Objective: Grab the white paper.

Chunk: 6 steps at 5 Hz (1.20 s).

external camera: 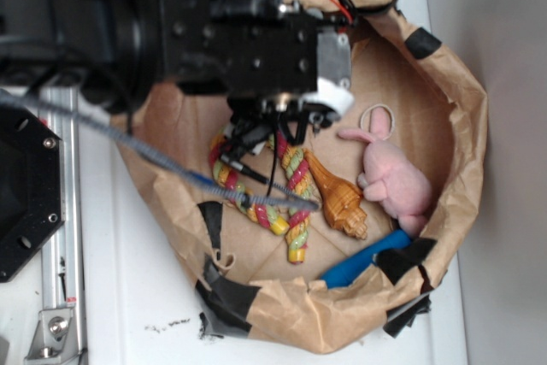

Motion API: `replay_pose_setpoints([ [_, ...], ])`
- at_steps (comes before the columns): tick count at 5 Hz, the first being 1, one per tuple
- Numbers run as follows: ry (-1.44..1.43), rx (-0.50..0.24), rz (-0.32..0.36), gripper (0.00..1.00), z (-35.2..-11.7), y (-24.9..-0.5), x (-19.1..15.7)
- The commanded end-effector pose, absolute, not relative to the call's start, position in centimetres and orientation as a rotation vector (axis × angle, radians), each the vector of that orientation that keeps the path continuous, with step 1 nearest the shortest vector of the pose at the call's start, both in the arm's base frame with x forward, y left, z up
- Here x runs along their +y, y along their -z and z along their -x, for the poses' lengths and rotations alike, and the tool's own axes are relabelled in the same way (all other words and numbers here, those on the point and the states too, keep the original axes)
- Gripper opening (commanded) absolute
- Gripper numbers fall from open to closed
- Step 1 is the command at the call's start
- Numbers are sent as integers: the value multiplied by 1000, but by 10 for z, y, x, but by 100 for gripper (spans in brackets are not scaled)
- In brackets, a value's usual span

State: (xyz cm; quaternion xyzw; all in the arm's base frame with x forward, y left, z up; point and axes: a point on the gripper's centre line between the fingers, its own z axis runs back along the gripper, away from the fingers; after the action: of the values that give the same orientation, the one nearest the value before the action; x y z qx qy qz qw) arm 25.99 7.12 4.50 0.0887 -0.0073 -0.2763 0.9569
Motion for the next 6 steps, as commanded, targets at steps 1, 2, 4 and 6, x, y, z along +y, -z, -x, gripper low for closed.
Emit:
replay_pose_setpoints([
  [1, 524, -95, -151, 0, -290, -14, 79],
  [2, 507, -154, -131, 0, -283, -21, 70],
  [4, 441, -304, -33, 0, -263, -115, 17],
  [6, 341, -304, 130, 0, -280, -178, 2],
])
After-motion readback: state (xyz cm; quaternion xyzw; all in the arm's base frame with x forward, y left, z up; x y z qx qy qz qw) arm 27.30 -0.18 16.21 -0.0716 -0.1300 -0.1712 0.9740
